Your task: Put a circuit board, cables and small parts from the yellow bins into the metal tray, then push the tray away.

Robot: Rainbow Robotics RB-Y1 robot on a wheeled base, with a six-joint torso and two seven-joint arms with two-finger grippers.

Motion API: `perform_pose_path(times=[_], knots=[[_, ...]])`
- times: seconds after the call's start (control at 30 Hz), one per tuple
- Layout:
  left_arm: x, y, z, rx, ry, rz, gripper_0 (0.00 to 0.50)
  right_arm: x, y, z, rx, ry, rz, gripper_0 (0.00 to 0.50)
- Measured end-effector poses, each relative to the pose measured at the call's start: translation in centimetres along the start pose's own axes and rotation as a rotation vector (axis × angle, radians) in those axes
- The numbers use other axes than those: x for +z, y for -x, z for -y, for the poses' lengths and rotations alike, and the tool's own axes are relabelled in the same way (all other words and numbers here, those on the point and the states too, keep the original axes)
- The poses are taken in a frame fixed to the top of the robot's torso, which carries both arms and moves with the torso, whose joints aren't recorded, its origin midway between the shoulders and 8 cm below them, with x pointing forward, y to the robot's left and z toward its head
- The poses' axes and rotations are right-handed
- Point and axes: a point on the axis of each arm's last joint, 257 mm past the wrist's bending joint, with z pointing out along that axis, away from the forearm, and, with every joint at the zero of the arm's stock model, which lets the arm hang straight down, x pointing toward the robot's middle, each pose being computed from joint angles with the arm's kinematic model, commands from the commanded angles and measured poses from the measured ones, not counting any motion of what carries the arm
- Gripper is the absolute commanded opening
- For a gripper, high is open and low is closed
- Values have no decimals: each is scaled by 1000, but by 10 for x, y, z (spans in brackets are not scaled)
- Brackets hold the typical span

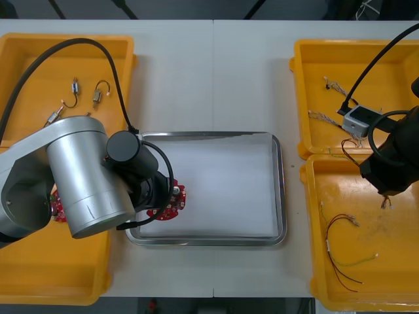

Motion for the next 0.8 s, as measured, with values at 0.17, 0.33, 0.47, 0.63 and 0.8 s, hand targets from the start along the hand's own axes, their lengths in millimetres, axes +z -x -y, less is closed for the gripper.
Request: perform_pose_path(times=[0.17,0.33,0.47,0.63,0.8], knots=[[7,1,-5,-14,22,-5,0,0,0,0,0,0,0,0],[15,1,-10,-14,48,-1,0,0,0,0,0,0,0,0],[24,-5,-12,-6,59,-12,0,0,0,0,0,0,0,0],[30,-14,-12,12,66,-26,0,0,0,0,0,0,0,0],[33,-18,-12,23,72,-30,0,0,0,0,0,0,0,0]])
